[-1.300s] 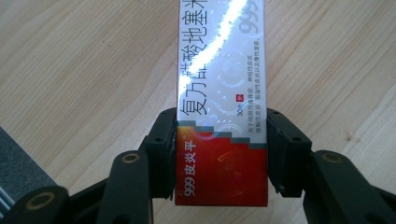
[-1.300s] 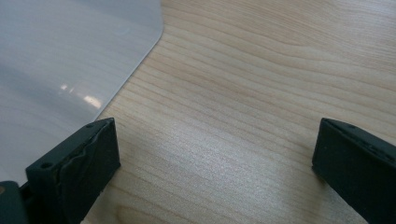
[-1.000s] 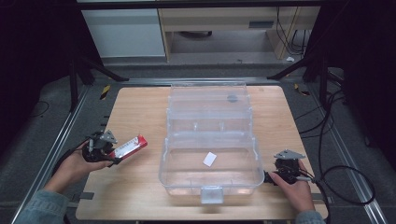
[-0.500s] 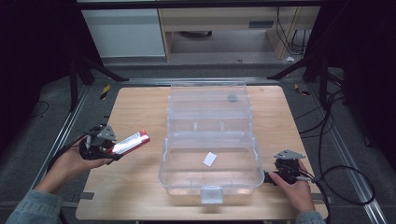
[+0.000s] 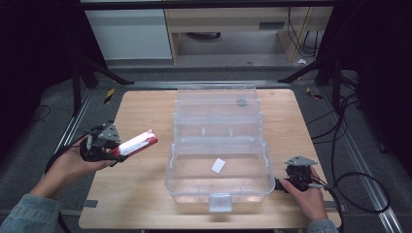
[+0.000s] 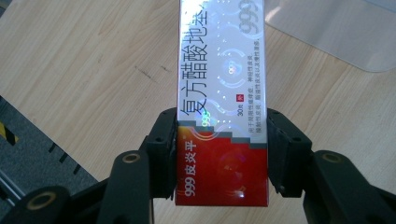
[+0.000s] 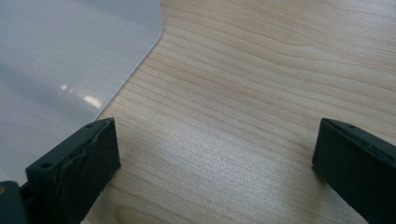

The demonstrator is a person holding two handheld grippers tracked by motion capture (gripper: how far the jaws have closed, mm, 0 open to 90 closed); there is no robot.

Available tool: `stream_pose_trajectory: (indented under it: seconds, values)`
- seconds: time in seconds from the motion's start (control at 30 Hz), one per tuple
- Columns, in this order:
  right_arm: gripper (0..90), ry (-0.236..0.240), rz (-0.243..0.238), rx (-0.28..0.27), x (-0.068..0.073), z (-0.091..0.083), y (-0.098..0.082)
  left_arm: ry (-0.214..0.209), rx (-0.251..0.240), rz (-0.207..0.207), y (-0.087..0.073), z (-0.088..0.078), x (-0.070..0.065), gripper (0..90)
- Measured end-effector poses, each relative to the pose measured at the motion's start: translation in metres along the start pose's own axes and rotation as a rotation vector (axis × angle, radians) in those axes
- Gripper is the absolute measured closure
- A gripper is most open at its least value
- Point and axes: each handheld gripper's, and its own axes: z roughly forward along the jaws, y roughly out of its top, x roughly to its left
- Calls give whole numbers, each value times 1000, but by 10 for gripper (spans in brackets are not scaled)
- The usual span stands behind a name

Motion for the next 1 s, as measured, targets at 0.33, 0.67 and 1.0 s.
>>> stream_pose_trajectory:
  seconds: [0.33, 0.67, 1.0]
  values:
    - [10, 1, 0, -1, 0, 0, 0, 8, -21, 16, 9, -14, -1, 509]
    - [10, 0, 0, 0, 0, 0, 0, 9, -34, 40, 19, -25, -2, 509]
    - [10, 2, 2, 0, 0, 0, 0, 24, -50, 62, 30, -35, -2, 510]
